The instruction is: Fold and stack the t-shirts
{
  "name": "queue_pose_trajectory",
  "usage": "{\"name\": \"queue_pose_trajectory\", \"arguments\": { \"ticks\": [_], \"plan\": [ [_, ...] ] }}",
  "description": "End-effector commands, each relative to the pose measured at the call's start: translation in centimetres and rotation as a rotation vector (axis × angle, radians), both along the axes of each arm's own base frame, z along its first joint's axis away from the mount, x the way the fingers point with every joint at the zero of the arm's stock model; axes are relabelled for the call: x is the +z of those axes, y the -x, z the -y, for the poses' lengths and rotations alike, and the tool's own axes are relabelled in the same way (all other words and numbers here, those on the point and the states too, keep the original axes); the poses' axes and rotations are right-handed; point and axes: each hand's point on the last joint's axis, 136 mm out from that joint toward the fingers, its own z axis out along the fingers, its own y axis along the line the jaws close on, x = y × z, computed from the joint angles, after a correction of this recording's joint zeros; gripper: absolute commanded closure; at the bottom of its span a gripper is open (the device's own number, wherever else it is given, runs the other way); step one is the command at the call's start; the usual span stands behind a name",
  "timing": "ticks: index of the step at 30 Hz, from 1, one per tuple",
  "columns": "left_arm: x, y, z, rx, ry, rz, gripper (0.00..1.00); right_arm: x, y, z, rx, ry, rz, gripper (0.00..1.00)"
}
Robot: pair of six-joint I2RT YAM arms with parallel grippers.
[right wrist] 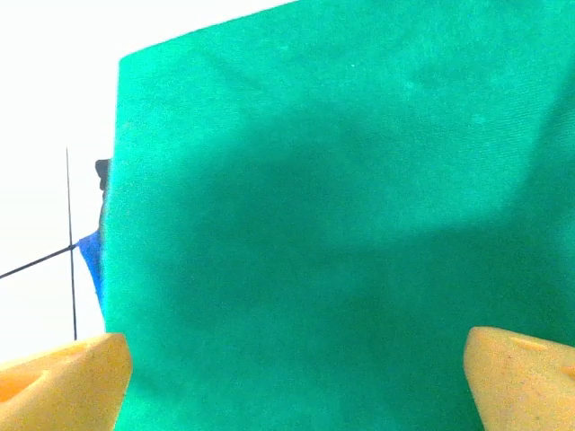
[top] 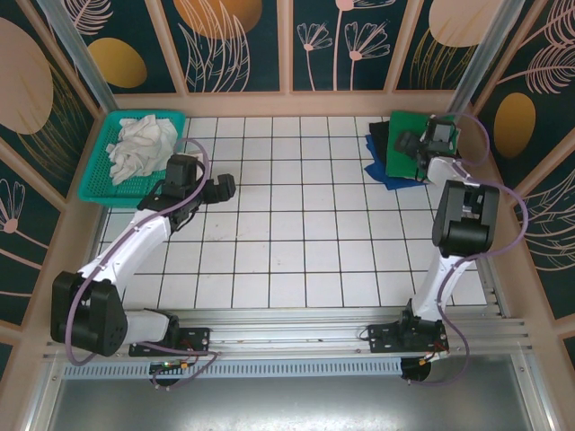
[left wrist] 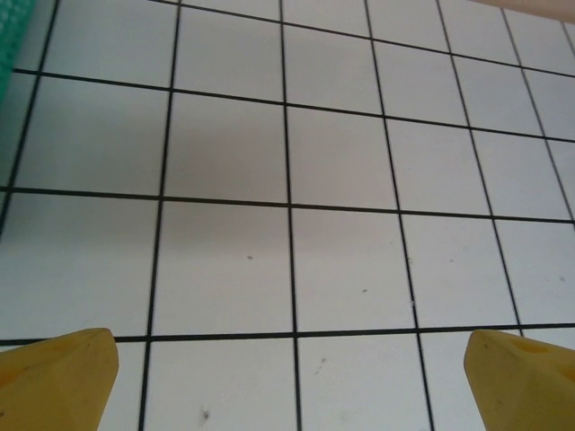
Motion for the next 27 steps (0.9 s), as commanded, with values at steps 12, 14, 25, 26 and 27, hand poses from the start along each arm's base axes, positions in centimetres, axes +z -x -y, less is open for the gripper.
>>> {"name": "queue_pose_trajectory", "arguments": {
  "ticks": [12, 14, 25, 26, 27],
  "plan": [
    [-0.5, 3.3, -11.8, 0.46, -0.32, 0.286, 0.01, 3.0, 17.2, -7.2, 0.022, 0.098, 0.26, 0.01],
    [-1.9, 3.3, -12.6, 0.475, -0.321, 0.272, 0.01, 2.2, 19.0, -5.5, -0.07, 0.113, 0.305, 0.01],
    [-4.9, 0.2, -14.0, 0.441, -0.332, 0.395, 0.01, 0.7, 19.7, -5.2, -0.034, 0.228, 0.472, 0.01],
    [-4.3, 0.0, -14.0, 0.427, -0.315, 0.441, 0.01, 1.6, 19.6, -5.4, -0.021, 0.222, 0.537, 0.01],
    [-4.0, -0.4, -14.0, 0.413, -0.294, 0.466, 0.01, 1.6, 19.2, -5.6, -0.004, 0.249, 0.536, 0.01]
  ]
}}
